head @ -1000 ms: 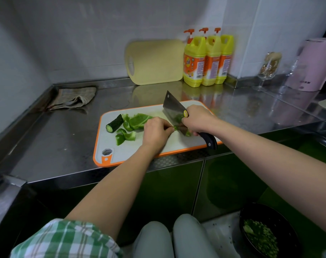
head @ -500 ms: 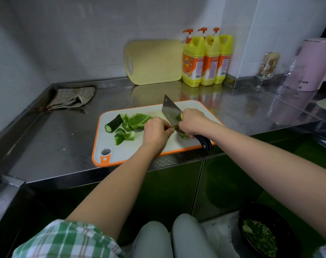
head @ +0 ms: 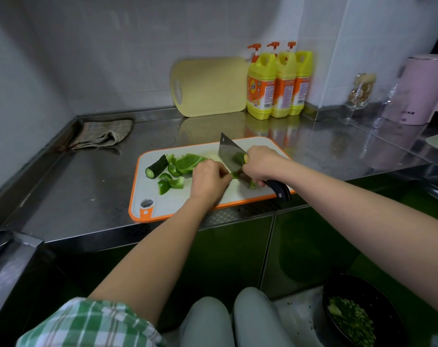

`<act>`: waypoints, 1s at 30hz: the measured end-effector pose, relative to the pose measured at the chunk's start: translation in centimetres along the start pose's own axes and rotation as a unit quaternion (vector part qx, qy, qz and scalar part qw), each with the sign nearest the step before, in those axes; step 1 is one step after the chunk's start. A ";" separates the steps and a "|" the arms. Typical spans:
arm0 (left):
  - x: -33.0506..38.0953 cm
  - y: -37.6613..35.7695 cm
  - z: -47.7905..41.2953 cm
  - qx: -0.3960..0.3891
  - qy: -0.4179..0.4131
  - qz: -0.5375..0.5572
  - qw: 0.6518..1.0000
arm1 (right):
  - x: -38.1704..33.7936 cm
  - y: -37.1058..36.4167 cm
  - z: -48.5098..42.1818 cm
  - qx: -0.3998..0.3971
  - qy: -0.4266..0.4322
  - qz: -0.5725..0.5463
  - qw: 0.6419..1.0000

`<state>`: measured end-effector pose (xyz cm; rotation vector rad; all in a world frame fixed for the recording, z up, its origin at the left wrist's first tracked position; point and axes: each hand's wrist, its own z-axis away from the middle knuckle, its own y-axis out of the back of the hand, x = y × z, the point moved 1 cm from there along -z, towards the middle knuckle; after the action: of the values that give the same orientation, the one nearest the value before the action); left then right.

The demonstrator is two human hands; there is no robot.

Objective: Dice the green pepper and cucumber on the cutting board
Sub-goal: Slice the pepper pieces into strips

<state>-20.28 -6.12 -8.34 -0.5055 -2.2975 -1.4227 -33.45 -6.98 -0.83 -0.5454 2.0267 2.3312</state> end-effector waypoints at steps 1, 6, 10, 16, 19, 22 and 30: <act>0.0 0.0 0.0 0.002 0.003 0.005 1.000 | 0.0 -0.3 0.0 0.001 0.000 0.002 1.000; -0.1 0.0 0.0 0.009 0.004 0.022 1.000 | -0.3 -0.9 -0.7 0.010 -0.011 -0.003 1.000; -0.3 0.0 0.0 0.010 -0.001 0.031 0.999 | -0.6 -1.4 -1.3 0.034 -0.018 -0.033 0.999; -0.2 0.0 0.0 0.013 0.013 0.044 0.999 | 0.6 -1.0 -1.2 0.067 -0.011 -0.086 0.994; 0.0 0.0 0.0 0.013 0.018 0.043 0.999 | 0.4 0.2 -0.1 0.021 -0.005 -0.064 0.998; 0.0 -0.1 0.0 0.014 0.018 0.042 0.999 | 0.2 0.4 0.5 -0.009 -0.005 -0.037 0.999; 0.0 0.0 0.1 0.011 0.015 0.041 0.999 | -0.3 -0.9 -0.1 0.004 -0.004 -0.031 1.000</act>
<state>-20.29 -6.02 -8.36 -0.5617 -2.2395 -1.3564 -32.98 -6.86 -1.61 -0.5883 1.9859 2.2856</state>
